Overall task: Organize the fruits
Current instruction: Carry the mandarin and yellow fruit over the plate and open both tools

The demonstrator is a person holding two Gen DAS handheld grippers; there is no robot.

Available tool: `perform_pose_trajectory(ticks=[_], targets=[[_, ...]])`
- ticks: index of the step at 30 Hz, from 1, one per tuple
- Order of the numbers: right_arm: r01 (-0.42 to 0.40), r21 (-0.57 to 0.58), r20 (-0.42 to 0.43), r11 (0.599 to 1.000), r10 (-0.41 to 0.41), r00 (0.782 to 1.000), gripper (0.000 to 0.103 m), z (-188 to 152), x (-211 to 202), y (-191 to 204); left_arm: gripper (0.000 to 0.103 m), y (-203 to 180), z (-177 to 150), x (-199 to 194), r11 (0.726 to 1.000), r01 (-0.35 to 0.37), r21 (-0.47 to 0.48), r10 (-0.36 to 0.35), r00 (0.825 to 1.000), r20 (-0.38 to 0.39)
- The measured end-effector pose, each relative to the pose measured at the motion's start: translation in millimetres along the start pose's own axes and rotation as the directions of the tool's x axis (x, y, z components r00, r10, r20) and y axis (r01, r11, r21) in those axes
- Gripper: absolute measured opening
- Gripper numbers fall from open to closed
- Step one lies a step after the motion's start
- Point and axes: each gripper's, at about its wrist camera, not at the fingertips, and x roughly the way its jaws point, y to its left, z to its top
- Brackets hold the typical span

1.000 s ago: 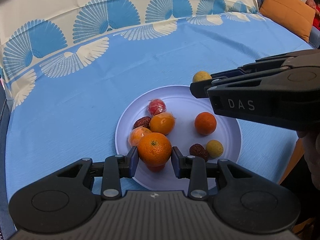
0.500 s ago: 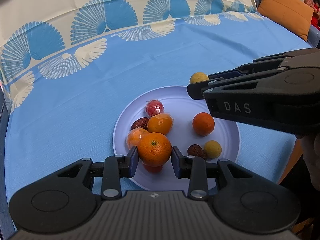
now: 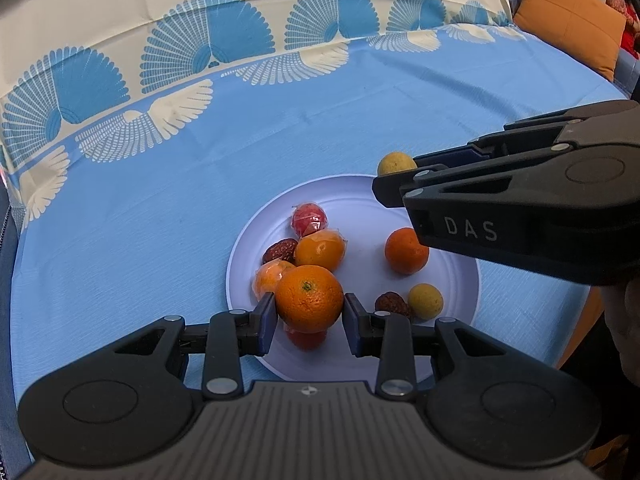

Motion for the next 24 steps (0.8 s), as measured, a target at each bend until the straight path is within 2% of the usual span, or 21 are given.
perform_pose_trajectory(ticks=[24], targets=[[-0.001,-0.010,-0.018,1.000,0.001,1.000,0.027,-1.6,3.7,0.0,0.039,0.0,1.8,-0.7,1.000,0.001,-0.007,-0.001,1.000,0.000]])
